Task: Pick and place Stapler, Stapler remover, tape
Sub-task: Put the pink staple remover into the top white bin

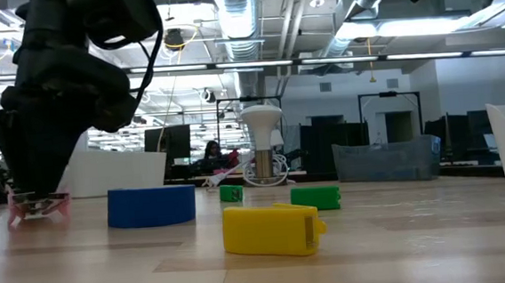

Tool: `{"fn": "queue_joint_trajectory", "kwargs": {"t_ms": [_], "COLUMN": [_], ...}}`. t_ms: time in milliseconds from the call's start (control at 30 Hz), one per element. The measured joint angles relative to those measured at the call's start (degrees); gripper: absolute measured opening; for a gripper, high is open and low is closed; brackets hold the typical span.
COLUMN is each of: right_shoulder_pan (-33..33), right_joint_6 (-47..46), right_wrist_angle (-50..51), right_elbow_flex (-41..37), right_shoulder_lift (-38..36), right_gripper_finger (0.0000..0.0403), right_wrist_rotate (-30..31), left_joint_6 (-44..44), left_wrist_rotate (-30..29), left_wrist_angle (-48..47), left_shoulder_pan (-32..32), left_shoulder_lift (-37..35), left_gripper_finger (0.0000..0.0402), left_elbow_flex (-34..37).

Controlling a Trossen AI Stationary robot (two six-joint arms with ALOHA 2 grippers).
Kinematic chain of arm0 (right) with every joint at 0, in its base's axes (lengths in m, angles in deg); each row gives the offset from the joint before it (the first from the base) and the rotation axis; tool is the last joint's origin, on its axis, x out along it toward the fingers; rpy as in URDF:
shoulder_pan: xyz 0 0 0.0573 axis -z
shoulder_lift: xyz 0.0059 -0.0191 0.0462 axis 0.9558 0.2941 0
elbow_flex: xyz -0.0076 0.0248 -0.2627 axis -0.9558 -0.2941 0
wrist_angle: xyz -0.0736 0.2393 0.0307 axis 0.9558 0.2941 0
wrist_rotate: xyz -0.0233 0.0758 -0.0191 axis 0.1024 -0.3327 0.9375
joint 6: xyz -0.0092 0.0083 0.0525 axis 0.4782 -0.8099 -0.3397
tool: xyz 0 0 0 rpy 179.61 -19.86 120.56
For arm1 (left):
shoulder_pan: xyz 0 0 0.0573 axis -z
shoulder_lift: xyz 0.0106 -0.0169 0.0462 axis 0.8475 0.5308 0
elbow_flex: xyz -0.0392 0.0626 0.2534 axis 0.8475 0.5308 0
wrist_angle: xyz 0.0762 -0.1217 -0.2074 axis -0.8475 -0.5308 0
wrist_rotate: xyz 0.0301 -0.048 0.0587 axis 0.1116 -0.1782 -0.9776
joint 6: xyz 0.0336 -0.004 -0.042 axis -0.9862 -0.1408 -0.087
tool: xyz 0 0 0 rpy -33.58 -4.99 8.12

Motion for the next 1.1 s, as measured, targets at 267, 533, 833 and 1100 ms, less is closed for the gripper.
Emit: {"fn": "queue_joint_trajectory", "kwargs": {"t_ms": [267, 533, 833, 1100], "right_shoulder_pan": [0.0, 0.0, 0.0, 0.0], "right_joint_6": [0.0, 0.0, 0.0, 0.0], "right_wrist_angle": [0.0, 0.1, 0.1, 0.1], "right_elbow_flex": [0.0, 0.0, 0.0, 0.0], "right_shoulder_lift": [0.0, 0.0, 0.0, 0.0], "right_gripper_finger": [0.0118, 0.0118, 0.0118, 0.0118], "right_wrist_rotate": [0.0, 0.0, 0.0, 0.0], "left_joint_6": [-0.1, 0.4, 0.9, 1.1], "left_wrist_rotate": [0.6, -3.1, -8.3, -9.8], "left_wrist_angle": [-0.4, -2.9, -1.7, 0.8], "left_shoulder_pan": [1.7, 3.1, 3.1, 3.1], "left_shoulder_lift": [-0.1, -0.4, -0.4, -0.3], "left_gripper_finger": [0.0161, 0.0159, 0.0159, 0.0159], "left_elbow_flex": [-0.1, 0.4, 0.4, 0.5]}}
